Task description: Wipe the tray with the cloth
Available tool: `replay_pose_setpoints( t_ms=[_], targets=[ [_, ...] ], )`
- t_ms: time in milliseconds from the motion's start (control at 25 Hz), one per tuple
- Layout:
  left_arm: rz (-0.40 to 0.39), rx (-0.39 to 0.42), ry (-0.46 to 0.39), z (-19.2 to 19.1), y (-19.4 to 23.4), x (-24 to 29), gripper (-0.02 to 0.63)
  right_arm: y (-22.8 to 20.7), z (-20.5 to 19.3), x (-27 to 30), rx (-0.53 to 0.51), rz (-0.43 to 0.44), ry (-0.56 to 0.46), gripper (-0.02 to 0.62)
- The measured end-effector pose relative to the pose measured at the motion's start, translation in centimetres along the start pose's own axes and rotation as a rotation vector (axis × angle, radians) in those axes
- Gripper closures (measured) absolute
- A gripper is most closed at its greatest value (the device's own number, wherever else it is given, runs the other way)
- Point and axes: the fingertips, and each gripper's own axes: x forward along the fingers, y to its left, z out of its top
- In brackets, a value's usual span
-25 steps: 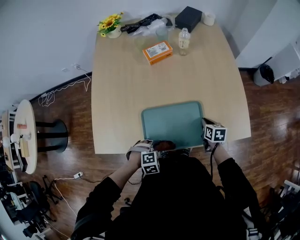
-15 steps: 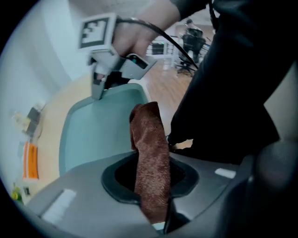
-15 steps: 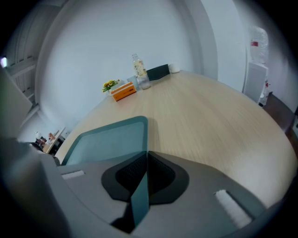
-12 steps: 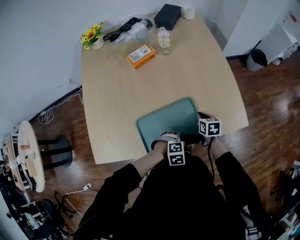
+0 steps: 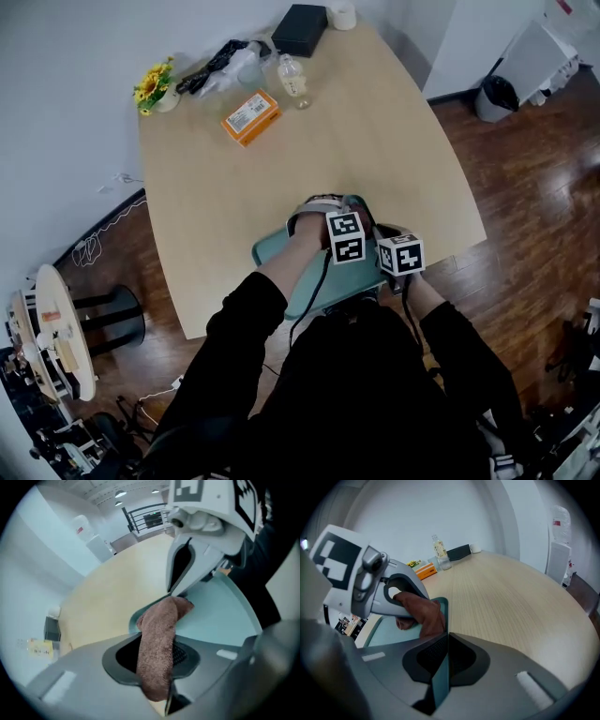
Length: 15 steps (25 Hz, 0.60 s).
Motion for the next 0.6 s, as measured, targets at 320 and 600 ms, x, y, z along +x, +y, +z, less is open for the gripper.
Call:
replay_pose_setpoints(
  t_ms=[320,600],
  targets=[
    [0.041,-0.414,0.047,-15.6,-4.8,-4.3,0.534,-0.3,-0.3,-0.2,0.008,0.024,0.014,0.584],
    [0.062,-0.541,0.076,-18.7,-13.0,-7.1,0.534,-0.4,-0.2,0.1,0.022,0.017,0.014,0.584]
  ],
)
